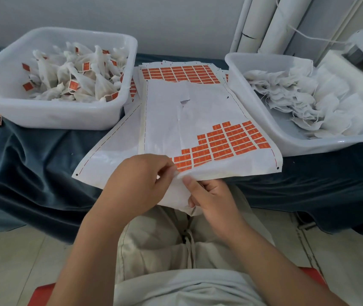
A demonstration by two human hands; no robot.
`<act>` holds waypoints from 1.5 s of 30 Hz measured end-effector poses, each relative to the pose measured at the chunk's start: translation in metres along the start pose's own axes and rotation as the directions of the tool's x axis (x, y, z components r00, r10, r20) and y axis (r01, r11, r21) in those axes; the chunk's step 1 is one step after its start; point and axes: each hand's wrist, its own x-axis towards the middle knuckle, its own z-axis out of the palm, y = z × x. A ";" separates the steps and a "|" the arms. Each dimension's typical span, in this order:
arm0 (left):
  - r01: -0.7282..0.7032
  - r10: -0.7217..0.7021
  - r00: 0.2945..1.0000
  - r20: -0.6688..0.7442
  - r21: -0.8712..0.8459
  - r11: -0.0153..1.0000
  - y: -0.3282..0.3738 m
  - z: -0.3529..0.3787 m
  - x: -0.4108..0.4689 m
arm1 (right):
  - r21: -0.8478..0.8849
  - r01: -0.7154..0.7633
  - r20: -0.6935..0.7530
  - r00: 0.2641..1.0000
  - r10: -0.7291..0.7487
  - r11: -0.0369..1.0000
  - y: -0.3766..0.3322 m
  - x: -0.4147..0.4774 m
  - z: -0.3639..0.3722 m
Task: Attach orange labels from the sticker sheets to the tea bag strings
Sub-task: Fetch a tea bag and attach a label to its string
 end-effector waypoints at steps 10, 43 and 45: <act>0.331 -0.532 0.791 -0.302 -0.520 0.788 -0.005 0.001 0.006 | -0.380 -0.384 0.180 0.862 0.475 0.842 -0.016 -0.009 0.003; 0.384 -0.386 0.892 0.233 -0.843 0.378 0.038 0.015 0.001 | -0.341 0.127 0.077 0.991 -0.107 0.931 -0.075 -0.004 -0.040; 0.366 -0.472 0.860 0.195 -0.880 0.303 0.036 0.017 0.002 | -0.276 0.021 0.057 0.998 -0.006 0.961 -0.070 -0.001 -0.041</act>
